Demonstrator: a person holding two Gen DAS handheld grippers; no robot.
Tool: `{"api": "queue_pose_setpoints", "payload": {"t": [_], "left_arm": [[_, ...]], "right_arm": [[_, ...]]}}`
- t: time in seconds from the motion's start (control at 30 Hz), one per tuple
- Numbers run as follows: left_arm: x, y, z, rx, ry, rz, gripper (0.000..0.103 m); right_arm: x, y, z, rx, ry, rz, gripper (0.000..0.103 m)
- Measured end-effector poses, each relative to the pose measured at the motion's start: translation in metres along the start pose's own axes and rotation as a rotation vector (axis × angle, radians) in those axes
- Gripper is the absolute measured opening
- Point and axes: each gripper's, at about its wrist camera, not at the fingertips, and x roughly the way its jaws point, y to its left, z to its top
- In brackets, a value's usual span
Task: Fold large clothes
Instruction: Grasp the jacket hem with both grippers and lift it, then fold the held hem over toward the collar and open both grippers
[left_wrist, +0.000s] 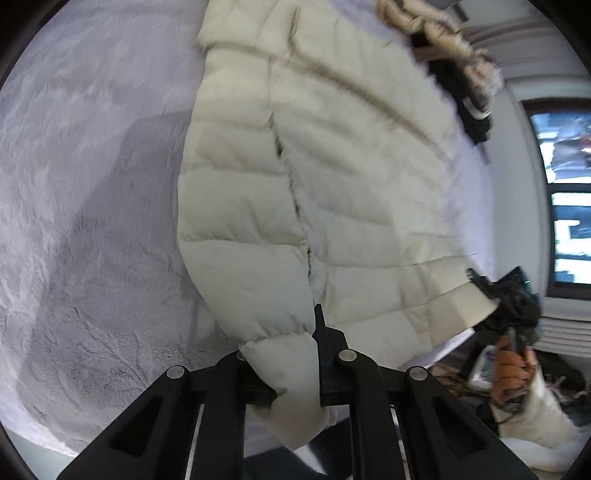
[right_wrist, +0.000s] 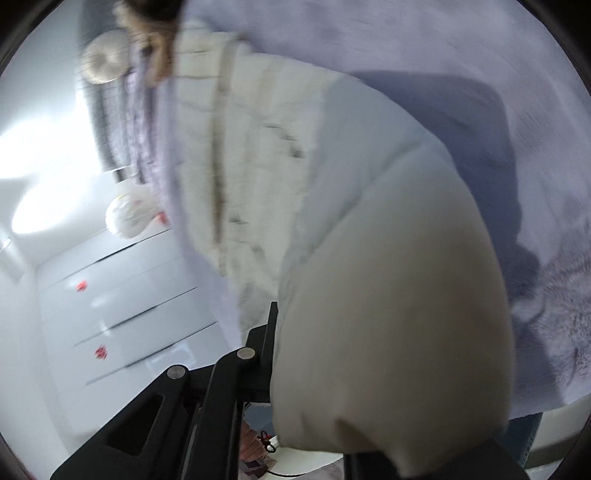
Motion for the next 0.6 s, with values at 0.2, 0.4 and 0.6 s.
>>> {"api": "queue_pose_setpoints", "payload": {"t": [0.2, 0.4, 0.6], "left_arm": [[-0.054, -0.021, 0.038, 0.028, -0.138, -0.086, 0.014], [-0.09, -0.042, 0.101, 0.086, -0.259, -0.092, 0.014], [-0.092, -0.056, 0.164, 0.142, -0.313, -0.028, 0.014]], "right_arm": [[-0.013, 0.062, 0.019, -0.131, -0.024, 0.074, 0.01], [-0.007, 0.136, 0.054, -0.279, -0.041, 0.092, 0.01], [0.018, 0.195, 0.109, -0.378, -0.047, 0.049, 0.01]]}}
